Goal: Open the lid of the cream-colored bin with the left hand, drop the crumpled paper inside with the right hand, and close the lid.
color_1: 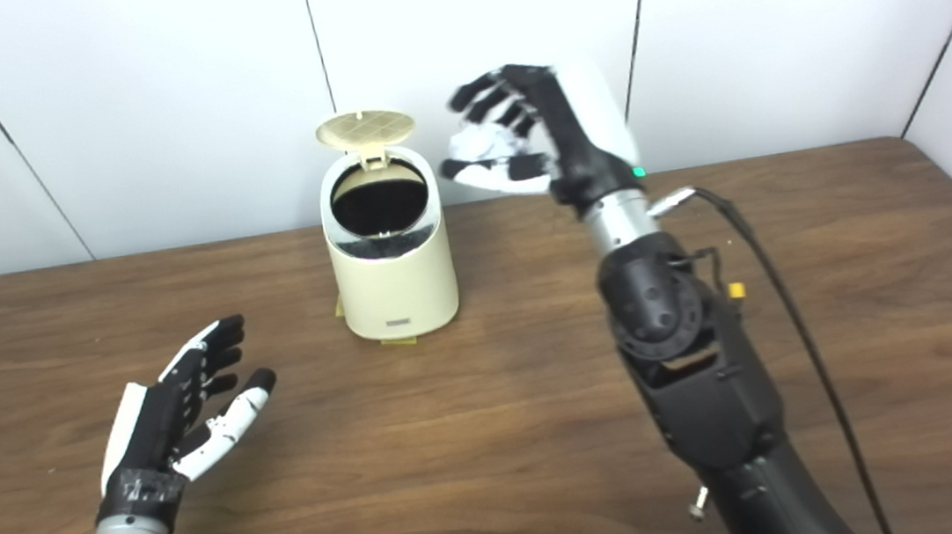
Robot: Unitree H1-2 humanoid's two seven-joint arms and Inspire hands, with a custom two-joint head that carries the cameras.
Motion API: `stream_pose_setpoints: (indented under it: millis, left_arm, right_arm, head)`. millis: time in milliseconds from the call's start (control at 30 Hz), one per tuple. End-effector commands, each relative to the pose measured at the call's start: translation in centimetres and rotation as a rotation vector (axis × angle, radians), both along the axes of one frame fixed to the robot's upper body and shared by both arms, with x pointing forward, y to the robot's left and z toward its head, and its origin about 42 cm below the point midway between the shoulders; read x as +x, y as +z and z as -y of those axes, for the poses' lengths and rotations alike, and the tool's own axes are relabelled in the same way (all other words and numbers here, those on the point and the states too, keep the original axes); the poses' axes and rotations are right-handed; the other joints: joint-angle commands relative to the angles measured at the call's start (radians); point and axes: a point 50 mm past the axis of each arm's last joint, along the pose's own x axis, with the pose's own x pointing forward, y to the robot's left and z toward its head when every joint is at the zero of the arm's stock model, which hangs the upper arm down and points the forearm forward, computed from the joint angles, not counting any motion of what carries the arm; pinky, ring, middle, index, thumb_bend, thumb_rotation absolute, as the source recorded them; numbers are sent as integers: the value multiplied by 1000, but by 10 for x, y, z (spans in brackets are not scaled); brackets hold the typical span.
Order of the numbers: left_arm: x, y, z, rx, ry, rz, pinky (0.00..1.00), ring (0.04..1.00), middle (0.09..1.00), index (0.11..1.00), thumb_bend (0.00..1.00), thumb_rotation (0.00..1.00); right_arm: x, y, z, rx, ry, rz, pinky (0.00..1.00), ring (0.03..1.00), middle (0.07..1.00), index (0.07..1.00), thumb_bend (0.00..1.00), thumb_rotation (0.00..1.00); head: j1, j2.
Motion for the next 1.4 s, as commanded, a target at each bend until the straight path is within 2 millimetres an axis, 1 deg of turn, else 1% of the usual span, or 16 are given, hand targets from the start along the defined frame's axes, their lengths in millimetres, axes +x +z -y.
stream_pose_setpoints:
  millis: [0,67,233,400,600,667,767,867,1000,1100,1200,1367]
  left_arm:
    - [3,10,3,8,-8,74,841,881,896,911,578,445]
    - [3,9,4,7,-7,74,847,886,897,913,580,451]
    - [2,8,7,4,-3,70,857,886,901,913,586,462]
    - [2,7,10,-26,5,77,861,885,898,932,582,453]
    - [4,6,14,-41,3,91,866,889,898,942,591,459]
    - [4,7,15,-45,5,93,868,891,897,943,596,464]
    - [3,6,16,-52,3,96,863,891,897,942,592,446]
    - [2,6,18,-42,3,92,850,886,895,942,589,457]
    - [1,5,18,-34,3,80,851,887,903,939,592,464]
    - [1,6,20,-32,3,79,843,882,905,938,594,476]
    - [1,7,21,-34,3,80,841,883,904,938,588,467]
    - [-1,9,21,-37,5,83,859,897,909,940,599,475]
  right_arm:
    - [2,28,-15,5,38,115,265,386,507,557,486,0]
    - [4,27,-23,11,61,102,267,387,508,555,486,0]
    - [9,25,-35,14,80,81,266,387,505,562,485,0]
    - [22,18,-43,-7,70,76,305,383,501,533,492,0]
    - [35,10,-53,-15,100,74,353,382,494,529,496,0]
    - [38,7,-57,-20,102,75,351,383,494,528,496,0]
    - [41,2,-63,-33,102,81,342,380,495,528,495,0]
    - [41,-3,-69,-39,103,95,330,376,494,530,494,0]
    - [41,-9,-72,-49,110,108,324,370,493,531,493,0]
    - [41,-9,-72,-47,116,110,329,369,492,531,493,0]
    - [45,-12,-72,-67,113,111,332,372,493,530,494,0]
    - [51,-23,-68,-59,85,63,319,374,494,533,492,0]
  head:
    - [-1,1]
    - [2,0]
    - [9,1]
    - [20,-3]
    - [29,-3]
    - [29,-2]
    - [34,0]
    - [40,2]
    - [45,4]
    - [56,6]
    - [66,9]
    - [70,11]
